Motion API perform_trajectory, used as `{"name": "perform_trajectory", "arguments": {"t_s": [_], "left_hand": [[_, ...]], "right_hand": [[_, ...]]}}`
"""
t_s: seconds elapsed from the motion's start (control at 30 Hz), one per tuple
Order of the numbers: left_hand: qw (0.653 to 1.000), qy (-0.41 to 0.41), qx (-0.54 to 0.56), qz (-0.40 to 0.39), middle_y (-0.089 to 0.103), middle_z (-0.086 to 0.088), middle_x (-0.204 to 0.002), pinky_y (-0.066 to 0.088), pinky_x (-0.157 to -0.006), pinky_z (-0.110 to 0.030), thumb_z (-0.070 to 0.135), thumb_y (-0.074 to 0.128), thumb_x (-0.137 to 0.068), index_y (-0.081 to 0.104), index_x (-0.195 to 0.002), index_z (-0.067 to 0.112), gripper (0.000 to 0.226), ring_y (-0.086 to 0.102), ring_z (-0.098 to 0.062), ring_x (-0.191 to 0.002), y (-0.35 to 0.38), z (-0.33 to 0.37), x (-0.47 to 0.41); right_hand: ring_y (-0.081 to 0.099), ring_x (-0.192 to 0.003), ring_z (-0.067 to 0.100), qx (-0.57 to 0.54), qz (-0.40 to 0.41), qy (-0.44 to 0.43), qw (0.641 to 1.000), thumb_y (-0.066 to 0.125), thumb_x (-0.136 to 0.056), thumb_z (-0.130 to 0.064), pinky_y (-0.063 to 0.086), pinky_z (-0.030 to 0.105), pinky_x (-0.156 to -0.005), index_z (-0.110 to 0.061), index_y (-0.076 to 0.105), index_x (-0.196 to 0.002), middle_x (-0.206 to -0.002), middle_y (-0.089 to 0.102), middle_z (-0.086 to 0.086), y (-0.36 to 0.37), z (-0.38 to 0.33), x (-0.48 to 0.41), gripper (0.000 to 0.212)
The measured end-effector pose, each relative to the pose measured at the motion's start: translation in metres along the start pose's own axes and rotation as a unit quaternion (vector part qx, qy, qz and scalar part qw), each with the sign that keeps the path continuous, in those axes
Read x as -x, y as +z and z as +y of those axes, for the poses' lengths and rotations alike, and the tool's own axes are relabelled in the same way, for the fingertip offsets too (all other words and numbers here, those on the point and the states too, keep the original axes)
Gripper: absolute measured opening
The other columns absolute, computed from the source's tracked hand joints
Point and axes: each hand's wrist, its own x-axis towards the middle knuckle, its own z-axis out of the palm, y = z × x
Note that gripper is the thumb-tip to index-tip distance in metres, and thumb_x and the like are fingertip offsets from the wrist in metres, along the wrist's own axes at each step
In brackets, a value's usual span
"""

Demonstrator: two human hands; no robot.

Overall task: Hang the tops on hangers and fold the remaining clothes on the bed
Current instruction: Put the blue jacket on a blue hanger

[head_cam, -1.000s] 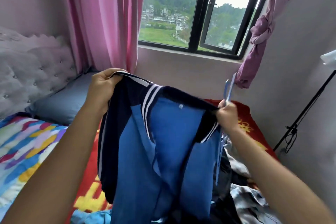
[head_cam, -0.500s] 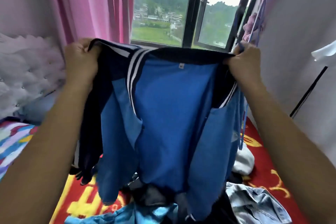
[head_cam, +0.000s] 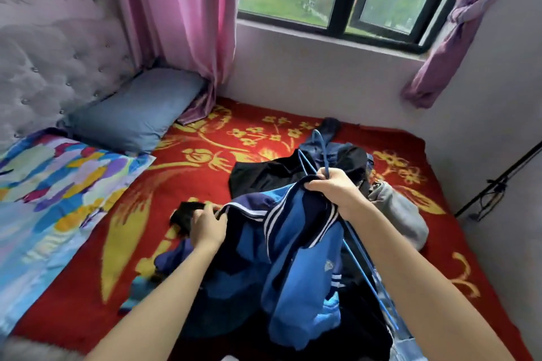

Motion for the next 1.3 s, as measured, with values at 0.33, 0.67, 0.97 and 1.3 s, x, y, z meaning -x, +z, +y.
{"name": "perform_trajectory", "arguments": {"t_s": [0.33, 0.67, 0.97, 1.3], "left_hand": [[0.955, 0.002, 0.273, -0.114, 0.049, -0.001, -0.128, 0.038, -0.106, -0.036, 0.037, 0.083, -0.063, 0.033, -0.132, 0.011, 0.089, 0.049, -0.016, -0.119, 0.031, 0.011, 0.064], [0.969, 0.093, 0.213, -0.082, 0.063, -0.003, -0.087, 0.040, -0.071, -0.021, 0.004, 0.050, -0.094, 0.061, -0.094, 0.008, 0.012, 0.059, -0.020, -0.086, 0.003, 0.023, 0.057], [0.971, 0.223, -0.084, 0.033, 0.071, -0.005, -0.084, 0.038, -0.057, -0.032, 0.026, 0.050, -0.096, 0.069, -0.101, 0.017, 0.022, 0.063, -0.028, -0.080, -0.056, 0.039, 0.037], [0.958, 0.201, -0.201, 0.023, 0.067, -0.010, -0.087, 0.036, -0.059, -0.030, 0.029, 0.044, -0.097, 0.065, -0.092, 0.010, 0.028, 0.060, -0.033, -0.083, -0.058, 0.058, 0.024]], "right_hand": [[0.032, -0.046, 0.007, -0.015, -0.080, -0.101, 0.992, 0.061, -0.082, 0.004, 0.030, 0.016, -0.045, -0.019, 0.025, -0.056, -0.049, 0.032, -0.007, 0.024, -0.041, 0.031, 0.050], [0.047, -0.054, 0.016, -0.126, 0.026, -0.092, 0.987, 0.061, -0.084, 0.004, 0.041, 0.018, -0.047, -0.019, 0.027, -0.058, -0.060, 0.042, 0.006, -0.001, -0.032, 0.014, 0.048], [0.039, -0.042, 0.007, 0.238, 0.013, -0.004, 0.971, 0.055, -0.093, -0.027, 0.034, 0.025, -0.050, -0.017, 0.035, -0.062, -0.051, 0.047, -0.002, -0.036, 0.065, -0.015, 0.038], [0.024, -0.038, 0.002, -0.039, -0.039, -0.075, 0.996, 0.046, -0.096, -0.012, 0.020, 0.012, -0.035, -0.022, 0.059, -0.108, -0.046, 0.028, -0.010, -0.043, 0.023, 0.026, 0.021]]}}
